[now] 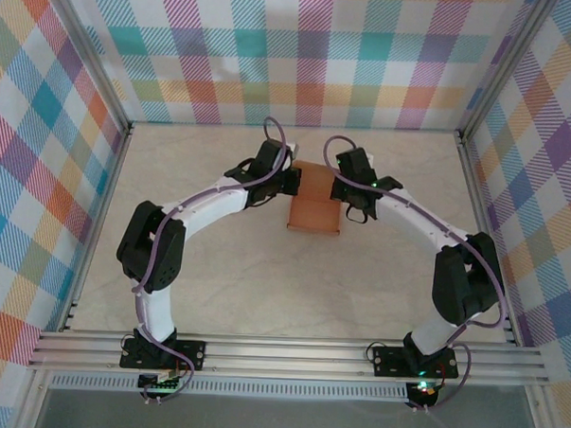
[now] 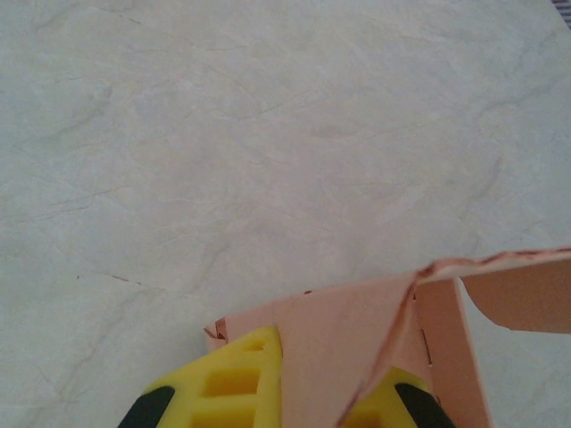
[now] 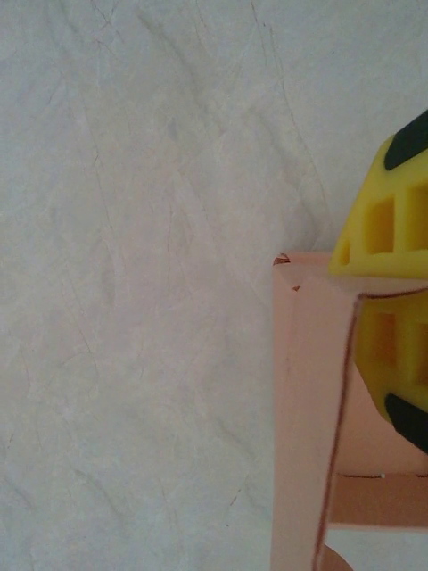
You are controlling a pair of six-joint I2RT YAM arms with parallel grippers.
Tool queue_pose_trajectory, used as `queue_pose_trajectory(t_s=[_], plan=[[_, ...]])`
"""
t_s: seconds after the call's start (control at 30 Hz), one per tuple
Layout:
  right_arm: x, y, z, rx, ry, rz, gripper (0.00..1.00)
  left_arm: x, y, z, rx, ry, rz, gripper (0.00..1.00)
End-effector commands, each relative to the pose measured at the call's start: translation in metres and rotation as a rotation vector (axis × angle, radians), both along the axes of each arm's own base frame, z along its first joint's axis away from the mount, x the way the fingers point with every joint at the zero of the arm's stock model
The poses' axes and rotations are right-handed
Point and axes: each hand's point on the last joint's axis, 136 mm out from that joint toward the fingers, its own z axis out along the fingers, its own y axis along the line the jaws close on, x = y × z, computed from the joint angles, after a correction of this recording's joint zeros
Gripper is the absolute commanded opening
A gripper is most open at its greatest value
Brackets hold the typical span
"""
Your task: Fold the paper box
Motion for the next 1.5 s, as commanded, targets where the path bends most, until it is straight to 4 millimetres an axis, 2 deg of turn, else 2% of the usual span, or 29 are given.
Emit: queue_pose_trajectory(t_s=[0.0, 0.2, 0.37, 0.6, 0.73, 0.9, 1.0, 1.2, 1.4, 1.47], plan=[[0.006, 0.022, 0.016, 0.093, -0.099, 0.016, 0.0, -0.011, -0.025, 0.015, -0.077, -0.044, -0.039, 0.0], [-0.001, 0.016, 0.008, 0.088, -0.086, -0.026, 0.0, -0.018, -0.03, 0.002, -0.057, -0.049, -0.042, 0.0], [-0.009, 0.02, 0.002, 0.093, -0.105, -0.034, 0.0, -0.025, -0.028, -0.008, -0.061, -0.051, -0.029, 0.0], [-0.016, 0.031, 0.008, 0.078, -0.213, 0.05, 0.0, -0.035, -0.024, -0.013, -0.065, -0.08, -0.009, 0.0], [-0.025, 0.03, 0.007, 0.068, -0.252, 0.069, 0.0, -0.043, -0.023, -0.016, -0.062, -0.108, -0.001, 0.0], [-0.036, 0.034, -0.004, 0.081, -0.263, 0.099, 0.0, -0.051, -0.021, -0.021, -0.068, -0.123, 0.011, 0.0], [-0.039, 0.034, 0.004, 0.112, -0.259, 0.089, 0.0, -0.054, -0.021, -0.022, -0.063, -0.121, 0.009, 0.0], [-0.039, 0.026, 0.012, 0.08, -0.206, 0.031, 0.0, -0.056, -0.021, -0.019, -0.071, -0.128, 0.009, 0.0], [-0.039, 0.01, 0.004, 0.094, -0.13, -0.137, 0.0, -0.059, -0.02, -0.023, -0.067, -0.126, 0.006, 0.0], [-0.039, 0.011, 0.004, 0.104, -0.118, -0.157, 0.0, -0.06, -0.02, -0.022, -0.068, -0.127, 0.005, 0.0]])
